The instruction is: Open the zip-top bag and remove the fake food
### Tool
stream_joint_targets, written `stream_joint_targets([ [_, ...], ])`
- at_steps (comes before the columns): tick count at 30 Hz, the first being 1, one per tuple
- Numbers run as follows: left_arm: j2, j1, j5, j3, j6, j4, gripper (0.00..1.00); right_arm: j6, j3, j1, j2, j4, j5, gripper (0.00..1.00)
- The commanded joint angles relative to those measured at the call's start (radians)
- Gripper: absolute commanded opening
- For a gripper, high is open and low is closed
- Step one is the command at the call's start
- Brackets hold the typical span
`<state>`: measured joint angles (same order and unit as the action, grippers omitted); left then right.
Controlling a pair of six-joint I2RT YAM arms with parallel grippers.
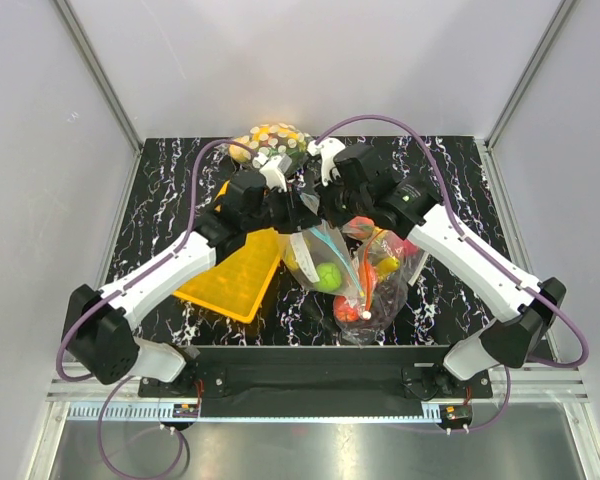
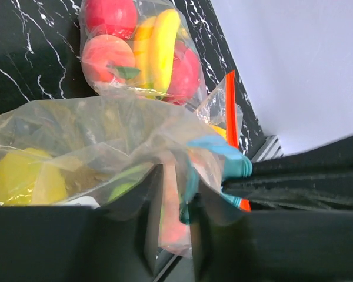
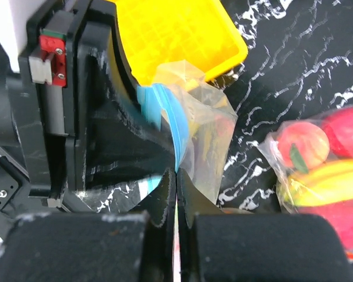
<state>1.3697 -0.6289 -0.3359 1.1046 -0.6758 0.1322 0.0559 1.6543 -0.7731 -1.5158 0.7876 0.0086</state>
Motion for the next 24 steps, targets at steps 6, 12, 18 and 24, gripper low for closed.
stream_joint_targets([
  [6, 0.083, -0.003, -0.057, 0.161, 0.025, -0.082, 0.0, -0.002, 0.042, 0.029, 0.037, 0.045, 0.139, 0.0],
  [12, 0.207, 0.0, -0.163, 0.366, 0.103, 0.045, 0.0, -0.039, 0.019, 0.138, 0.066, 0.062, 0.152, 0.0],
  [18, 0.22, 0.053, -0.161, 0.459, 0.248, 0.247, 0.0, -0.051, 0.012, 0.192, 0.082, 0.082, 0.18, 0.0],
  [24, 0.247, 0.118, -0.184, 0.547, 0.366, 0.437, 0.0, -0.051, 0.022, 0.207, 0.068, 0.088, 0.199, 0.0],
])
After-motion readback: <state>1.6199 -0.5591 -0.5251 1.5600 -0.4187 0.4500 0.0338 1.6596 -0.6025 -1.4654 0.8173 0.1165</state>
